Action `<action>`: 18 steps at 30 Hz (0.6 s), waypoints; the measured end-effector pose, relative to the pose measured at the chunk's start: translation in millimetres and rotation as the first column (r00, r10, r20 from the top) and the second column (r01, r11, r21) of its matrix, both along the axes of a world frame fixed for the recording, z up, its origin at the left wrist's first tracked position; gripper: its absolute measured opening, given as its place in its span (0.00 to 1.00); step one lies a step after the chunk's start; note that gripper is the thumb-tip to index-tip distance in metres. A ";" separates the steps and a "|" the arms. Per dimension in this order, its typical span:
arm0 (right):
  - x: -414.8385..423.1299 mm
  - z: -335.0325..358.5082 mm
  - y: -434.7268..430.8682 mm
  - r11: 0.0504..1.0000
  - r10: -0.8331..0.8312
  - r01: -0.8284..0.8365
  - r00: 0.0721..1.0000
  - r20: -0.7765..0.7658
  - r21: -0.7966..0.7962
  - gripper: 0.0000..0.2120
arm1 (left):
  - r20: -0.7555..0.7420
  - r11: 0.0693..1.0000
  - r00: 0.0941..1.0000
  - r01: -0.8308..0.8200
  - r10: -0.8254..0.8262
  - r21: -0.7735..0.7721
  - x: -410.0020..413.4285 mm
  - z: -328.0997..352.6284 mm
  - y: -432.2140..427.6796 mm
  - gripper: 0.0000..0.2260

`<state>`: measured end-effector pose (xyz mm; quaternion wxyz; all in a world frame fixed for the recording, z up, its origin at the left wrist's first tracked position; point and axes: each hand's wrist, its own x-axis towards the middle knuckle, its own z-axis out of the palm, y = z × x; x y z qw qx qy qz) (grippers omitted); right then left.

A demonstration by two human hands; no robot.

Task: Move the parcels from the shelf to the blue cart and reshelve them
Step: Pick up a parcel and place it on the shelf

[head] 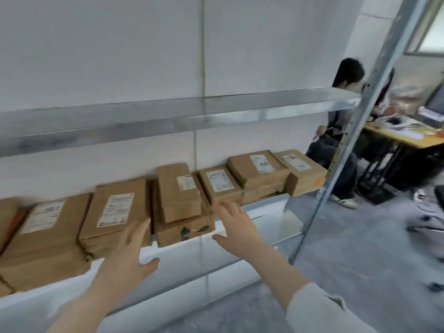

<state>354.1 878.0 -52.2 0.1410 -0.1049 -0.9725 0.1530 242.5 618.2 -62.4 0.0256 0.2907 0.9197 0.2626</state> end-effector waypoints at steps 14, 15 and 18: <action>84.5 -15.4 156.1 0.931 -0.357 0.362 0.930 0.085 -0.053 0.33 | -0.018 0.970 0.971 0.237 -0.238 -0.051 -14.2 -1.0 187.7 0.39; 81.9 -15.6 158.0 0.925 -0.368 0.374 0.925 0.093 -0.058 0.34 | -0.031 0.973 0.973 0.227 -0.229 -0.045 -21.5 0.6 183.5 0.39; 63.8 -11.9 161.1 0.927 -0.368 0.374 0.923 0.113 -0.039 0.35 | -0.080 0.985 0.984 0.151 -0.157 -0.079 -50.6 8.7 155.9 0.37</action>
